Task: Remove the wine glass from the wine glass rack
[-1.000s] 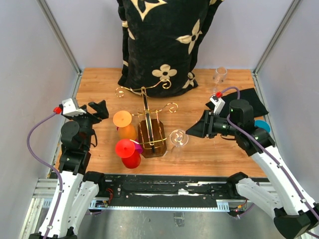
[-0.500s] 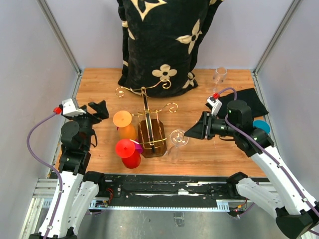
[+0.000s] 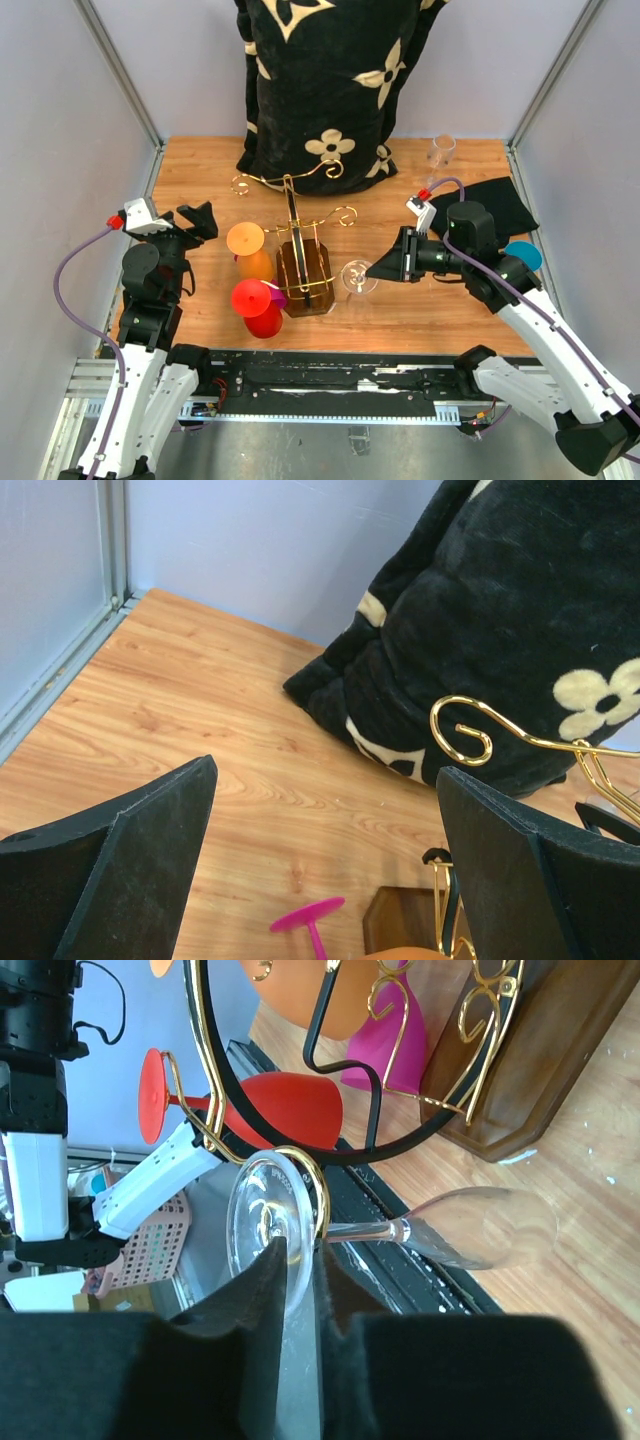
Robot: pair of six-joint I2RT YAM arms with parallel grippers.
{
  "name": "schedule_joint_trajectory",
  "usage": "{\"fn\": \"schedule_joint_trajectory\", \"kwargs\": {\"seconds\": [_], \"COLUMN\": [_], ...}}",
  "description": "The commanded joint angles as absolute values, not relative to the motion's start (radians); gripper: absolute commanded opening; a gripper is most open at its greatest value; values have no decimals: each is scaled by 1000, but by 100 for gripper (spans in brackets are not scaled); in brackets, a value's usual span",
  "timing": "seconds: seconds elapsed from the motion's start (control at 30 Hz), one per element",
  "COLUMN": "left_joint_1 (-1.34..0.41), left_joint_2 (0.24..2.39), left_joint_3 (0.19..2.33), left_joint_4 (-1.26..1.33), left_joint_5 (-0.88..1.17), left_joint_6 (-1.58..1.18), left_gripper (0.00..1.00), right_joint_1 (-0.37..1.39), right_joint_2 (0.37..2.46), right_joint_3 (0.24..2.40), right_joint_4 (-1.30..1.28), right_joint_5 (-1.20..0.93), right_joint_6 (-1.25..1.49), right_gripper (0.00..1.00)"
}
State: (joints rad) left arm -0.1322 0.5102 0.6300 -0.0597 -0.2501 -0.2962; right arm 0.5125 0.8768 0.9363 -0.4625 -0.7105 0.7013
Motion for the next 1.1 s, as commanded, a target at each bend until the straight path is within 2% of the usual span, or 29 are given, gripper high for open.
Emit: {"fn": "schedule_joint_trajectory", "kwargs": {"seconds": [0.0,0.2,0.7,1.07], "left_joint_1": [-138,-138,-138,-138], "left_joint_2": [500,500,496,495], "left_joint_3": [649,652,655,660], "left_joint_4": [-60,-62,-67,-71], "left_joint_5": [-258,-255,-257,-262], "left_joint_6": [-293,-291,-284,-276], "left_gripper": [98,98,98,98], "right_joint_1": [525,523,433,531], "right_joint_2": [869,857,873,945], "right_joint_3": [928,934,956,1004], "right_joint_4": [-421,-420,-393,-317], "right_joint_5": [-713,-678,-724,-759], "right_joint_6": [715,725,737,755], "right_gripper": [10,1,1,1]}}
